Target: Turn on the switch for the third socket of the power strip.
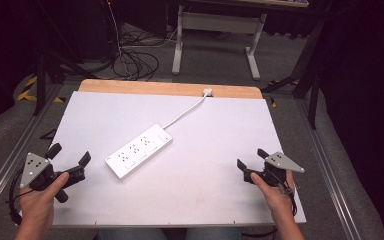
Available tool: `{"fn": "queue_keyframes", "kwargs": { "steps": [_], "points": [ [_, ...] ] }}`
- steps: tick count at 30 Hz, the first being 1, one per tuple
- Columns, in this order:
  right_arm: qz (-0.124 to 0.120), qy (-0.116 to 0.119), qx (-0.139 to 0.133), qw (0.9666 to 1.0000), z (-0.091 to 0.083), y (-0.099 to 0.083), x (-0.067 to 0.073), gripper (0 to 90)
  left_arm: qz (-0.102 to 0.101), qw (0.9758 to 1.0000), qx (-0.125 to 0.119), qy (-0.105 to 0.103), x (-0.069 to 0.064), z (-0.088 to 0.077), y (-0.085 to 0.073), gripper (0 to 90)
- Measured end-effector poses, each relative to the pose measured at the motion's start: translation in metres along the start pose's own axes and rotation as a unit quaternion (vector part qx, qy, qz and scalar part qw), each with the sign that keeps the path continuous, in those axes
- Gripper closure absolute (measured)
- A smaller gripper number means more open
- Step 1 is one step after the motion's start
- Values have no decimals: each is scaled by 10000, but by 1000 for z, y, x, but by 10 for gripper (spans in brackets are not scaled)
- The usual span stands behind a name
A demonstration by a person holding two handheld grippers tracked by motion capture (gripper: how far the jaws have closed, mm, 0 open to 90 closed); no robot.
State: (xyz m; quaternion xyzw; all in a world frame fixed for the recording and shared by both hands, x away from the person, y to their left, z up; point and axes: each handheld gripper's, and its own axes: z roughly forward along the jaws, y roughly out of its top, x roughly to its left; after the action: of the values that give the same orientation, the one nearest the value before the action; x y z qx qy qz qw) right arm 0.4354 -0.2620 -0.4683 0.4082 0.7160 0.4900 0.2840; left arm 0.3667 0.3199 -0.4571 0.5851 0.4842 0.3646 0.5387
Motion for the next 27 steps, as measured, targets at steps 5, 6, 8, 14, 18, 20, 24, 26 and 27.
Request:
{"fn": "queue_keyframes", "kwargs": {
  "steps": [5,6,8,14,18,20,24,26,27],
  "points": [
    [19,-28,-14,10000,-3,-1,-3,132,56,10000,14,-50,-2,2,0,26],
    [25,-46,-8,10000,-3,-1,-3,132,53,10000,7,-57,-2,2,0,26],
    [34,-46,-15,10000,-3,-1,-3,132,59,10000,0,-55,-2,3,0,27],
    [20,-43,-4,10000,-4,-1,-3,133,55,10000,-25,-29,-3,3,1,38],
    [36,-56,-16,10000,-4,-1,-3,133,35,10000,-12,5,-4,4,1,60],
    [32,-55,-14,10000,-4,-1,-3,134,92,10000,-6,-17,-3,4,1,108],
    [27,-61,-7,10000,-5,-1,-3,135,162,9998,-8,-71,-4,3,2,261],
    [29,-64,-8,10000,-5,-1,-3,135,189,9998,-6,-85,-4,3,2,298],
    [27,-65,-7,10000,-5,-1,-3,135,189,9998,-6,-85,-4,3,2,313]
  ]
}}
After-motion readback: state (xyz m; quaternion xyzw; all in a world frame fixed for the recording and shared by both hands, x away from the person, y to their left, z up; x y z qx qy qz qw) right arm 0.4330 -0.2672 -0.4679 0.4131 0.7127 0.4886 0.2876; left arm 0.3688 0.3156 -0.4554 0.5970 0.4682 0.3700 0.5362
